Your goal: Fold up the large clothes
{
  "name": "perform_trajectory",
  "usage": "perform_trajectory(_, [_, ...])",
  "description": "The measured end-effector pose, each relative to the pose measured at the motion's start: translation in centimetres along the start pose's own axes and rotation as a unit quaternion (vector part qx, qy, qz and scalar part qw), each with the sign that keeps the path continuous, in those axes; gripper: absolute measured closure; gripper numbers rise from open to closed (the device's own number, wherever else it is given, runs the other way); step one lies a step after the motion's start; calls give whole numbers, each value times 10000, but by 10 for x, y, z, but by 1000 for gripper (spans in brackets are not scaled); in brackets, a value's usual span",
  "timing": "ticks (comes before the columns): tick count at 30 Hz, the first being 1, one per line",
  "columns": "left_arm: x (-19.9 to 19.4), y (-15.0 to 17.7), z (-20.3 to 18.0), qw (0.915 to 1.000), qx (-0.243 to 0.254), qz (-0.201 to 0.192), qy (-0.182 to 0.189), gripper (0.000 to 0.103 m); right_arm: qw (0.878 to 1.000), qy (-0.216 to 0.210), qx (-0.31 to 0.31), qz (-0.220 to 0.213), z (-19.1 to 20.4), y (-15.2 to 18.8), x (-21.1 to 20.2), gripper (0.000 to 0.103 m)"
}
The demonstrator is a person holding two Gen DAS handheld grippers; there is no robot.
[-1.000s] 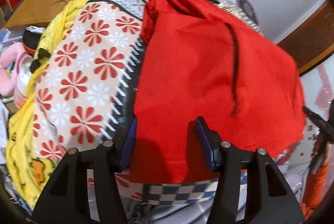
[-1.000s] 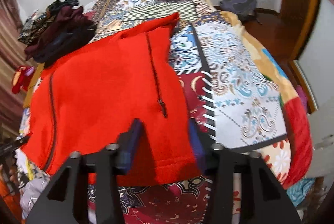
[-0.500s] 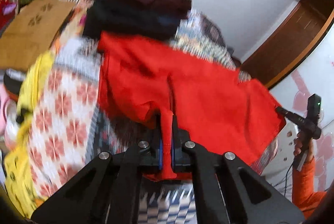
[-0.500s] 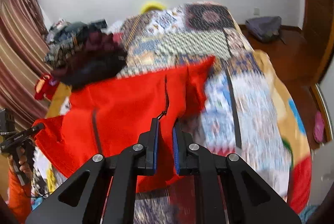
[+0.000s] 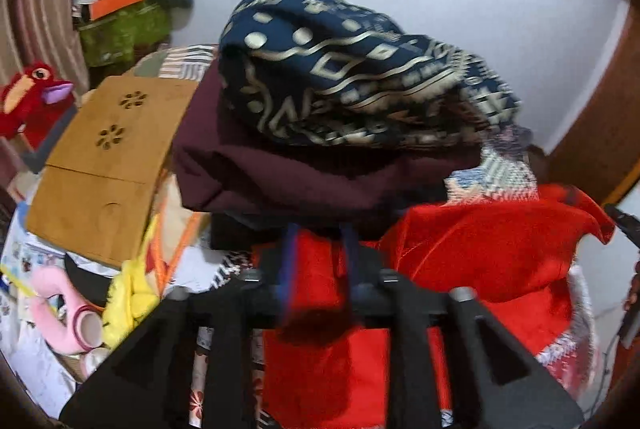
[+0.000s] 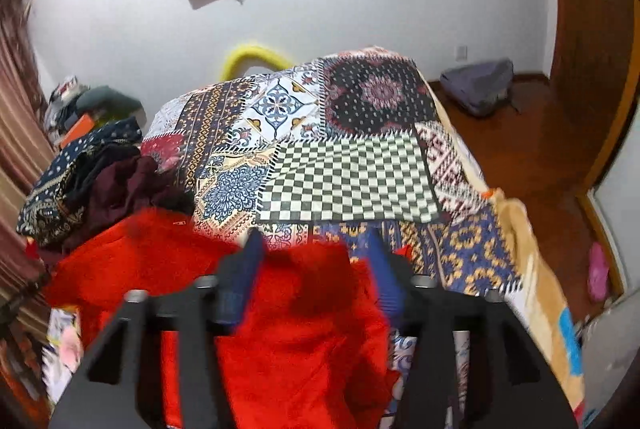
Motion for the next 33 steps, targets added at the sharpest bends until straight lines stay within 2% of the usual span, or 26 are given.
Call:
perform_trajectory(2, [0,7,6,9998,-25,-171,-35,42,9999,3,14,139,-5,8,3,48])
perform_trajectory(6, [6,26,15,9998,89,-32,-152,42,9965,41,-137,820,-16,38,15,48])
perform_trajectory(10, [18,64,28,9991,54,413,-16,41,9902,71,-278,1364,-29,70,25,48])
perform_trajectory(13, [33,97,33,9966,-68,820,61,40,9845,141,-125,1743,-44,93,35,48])
perform_trajectory(15, [51,121,41,9919,-263,1230,176,40,9802,35,74,1980,-49,104,43,48])
perform_trajectory(17, [64,141,44,9867,-441,1533,303,40,9796,-42,181,2002,-50,107,50,42])
perform_trajectory(19, [67,148,44,9870,-539,1464,376,40,9807,-111,133,1947,-46,104,53,36])
perform_trajectory(21, [67,147,39,9879,-507,1395,450,39,9803,-136,118,1968,-42,102,60,36])
perform_trajectory(22, [69,147,34,9861,-567,1431,620,39,9799,-125,105,1987,-40,102,66,36])
perform_trajectory(24, [74,147,25,9821,-660,1539,867,39,9781,-205,103,2069,-37,104,77,40])
perform_trajectory(25, [77,146,20,9815,-655,1554,908,39,9766,-249,148,2130,-35,106,81,47])
perform_trajectory(26, [81,145,17,9816,-646,1544,919,39,9753,-281,201,2182,-35,108,83,59])
perform_trajectory(27, [83,144,16,9815,-660,1534,939,47,9755,-308,232,2166,-34,108,82,66])
perform_trajectory(28, [83,145,14,9809,-678,1537,978,55,9758,-379,241,2141,-34,107,79,80])
perform_trajectory(30, [85,146,10,9795,-721,1589,1004,85,9775,-539,315,2015,-32,106,68,83])
perform_trajectory(33, [75,141,10,9799,-854,1507,985,94,9797,-699,353,1843,-27,103,48,86])
Point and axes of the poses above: each gripper's, at about its wrist camera, not at the fingertips, and x roughly the way its jaws point, z to its left, y to its underside, the point moved 5 cm from there along x, roughly the way its jaws point, and after that the axes turned 5 degrees about -y, right-handed, at the moved point
